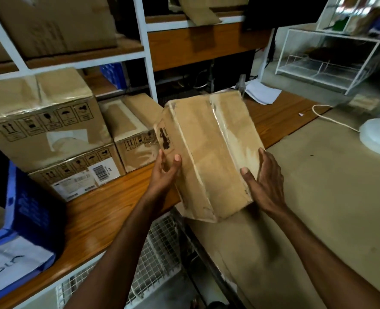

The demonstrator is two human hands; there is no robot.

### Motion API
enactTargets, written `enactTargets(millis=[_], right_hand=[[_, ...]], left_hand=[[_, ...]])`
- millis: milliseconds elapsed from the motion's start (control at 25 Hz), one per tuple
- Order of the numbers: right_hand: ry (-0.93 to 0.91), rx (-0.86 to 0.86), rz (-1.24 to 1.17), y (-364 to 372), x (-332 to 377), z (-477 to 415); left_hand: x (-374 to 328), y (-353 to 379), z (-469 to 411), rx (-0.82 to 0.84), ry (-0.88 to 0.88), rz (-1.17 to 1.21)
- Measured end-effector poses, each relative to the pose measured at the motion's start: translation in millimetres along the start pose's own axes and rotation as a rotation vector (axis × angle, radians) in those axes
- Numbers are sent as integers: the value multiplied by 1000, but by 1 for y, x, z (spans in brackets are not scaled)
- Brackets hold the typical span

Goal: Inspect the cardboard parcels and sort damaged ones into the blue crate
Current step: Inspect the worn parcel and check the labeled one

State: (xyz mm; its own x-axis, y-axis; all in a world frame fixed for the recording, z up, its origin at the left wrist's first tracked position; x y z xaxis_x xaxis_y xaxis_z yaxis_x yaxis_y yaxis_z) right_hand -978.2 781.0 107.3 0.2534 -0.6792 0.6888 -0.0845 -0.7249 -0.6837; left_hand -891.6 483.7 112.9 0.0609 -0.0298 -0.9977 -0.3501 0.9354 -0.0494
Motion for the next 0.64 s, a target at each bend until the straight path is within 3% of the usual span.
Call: enactTargets(millis=[80,240,320,440,520,640], right_hand=[[31,47,-81,-1,7,-8],[-85,216,-652,-2,80,-27],[-158,217,-803,-18,120,-29],[-206,165,-799,-38,160,-46],[-209,108,-642,-42,175,-67],[-166,-1,-450,-49,182,-93]], left_hand=[[-23,1,-1,-3,123,9],[-72,10,3,-81,273,-20],[-89,6,1,-154,327,-57],[-109,7,1,-165,393,-25],[-120,15,-4,-123,353,5],[-137,10,-29,-198,296,-45]])
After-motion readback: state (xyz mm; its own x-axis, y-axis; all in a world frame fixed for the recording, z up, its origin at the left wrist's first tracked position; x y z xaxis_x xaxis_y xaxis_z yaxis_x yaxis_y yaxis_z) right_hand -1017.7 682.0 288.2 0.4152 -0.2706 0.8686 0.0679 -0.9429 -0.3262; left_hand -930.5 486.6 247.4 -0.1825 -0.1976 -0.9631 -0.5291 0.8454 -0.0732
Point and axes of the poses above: each hand's wrist, its own z-axis away from the middle knuckle, its own y-axis out of the palm, x = y × z, the point moved 10 cm from there along -z, towards the middle knuckle, and after that the axes turned 2 degrees about -z, right-handed, at the moved point
